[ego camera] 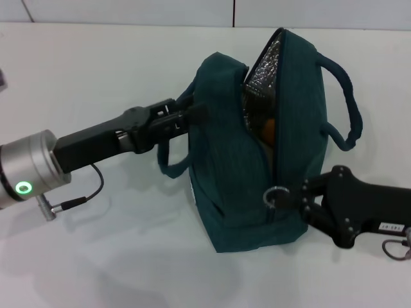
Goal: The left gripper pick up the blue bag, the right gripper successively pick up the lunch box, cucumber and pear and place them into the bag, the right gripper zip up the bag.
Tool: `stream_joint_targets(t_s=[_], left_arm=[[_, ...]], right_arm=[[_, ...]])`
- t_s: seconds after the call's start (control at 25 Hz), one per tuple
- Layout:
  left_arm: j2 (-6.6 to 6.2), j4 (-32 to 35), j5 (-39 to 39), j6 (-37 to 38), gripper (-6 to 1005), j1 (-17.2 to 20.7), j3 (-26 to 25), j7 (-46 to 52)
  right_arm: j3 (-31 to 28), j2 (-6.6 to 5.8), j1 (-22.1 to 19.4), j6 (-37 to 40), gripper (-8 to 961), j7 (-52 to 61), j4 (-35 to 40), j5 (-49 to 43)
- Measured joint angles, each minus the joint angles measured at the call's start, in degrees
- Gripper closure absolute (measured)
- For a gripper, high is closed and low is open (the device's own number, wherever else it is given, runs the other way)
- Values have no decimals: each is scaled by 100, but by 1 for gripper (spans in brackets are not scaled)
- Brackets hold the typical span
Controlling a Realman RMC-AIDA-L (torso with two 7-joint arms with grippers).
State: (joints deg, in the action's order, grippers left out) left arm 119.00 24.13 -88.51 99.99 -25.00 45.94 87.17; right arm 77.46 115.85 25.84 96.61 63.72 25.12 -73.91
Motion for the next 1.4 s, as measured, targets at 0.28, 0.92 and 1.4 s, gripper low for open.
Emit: stream_joint_targets(t_s=[0.28, 0.92, 1.4], left_arm=[[8, -151, 494, 330, 248, 346, -5, -1041], [56, -1234, 127, 403, 190, 811, 67, -3097], [113, -1920, 130, 48, 193, 642, 193, -3880]], right_arm=[[-3, -1, 10, 183, 949, -221, -27, 493], [57, 31, 183, 212, 949, -516, -97, 1117], [273, 35, 759, 88, 949, -710, -425, 1832]])
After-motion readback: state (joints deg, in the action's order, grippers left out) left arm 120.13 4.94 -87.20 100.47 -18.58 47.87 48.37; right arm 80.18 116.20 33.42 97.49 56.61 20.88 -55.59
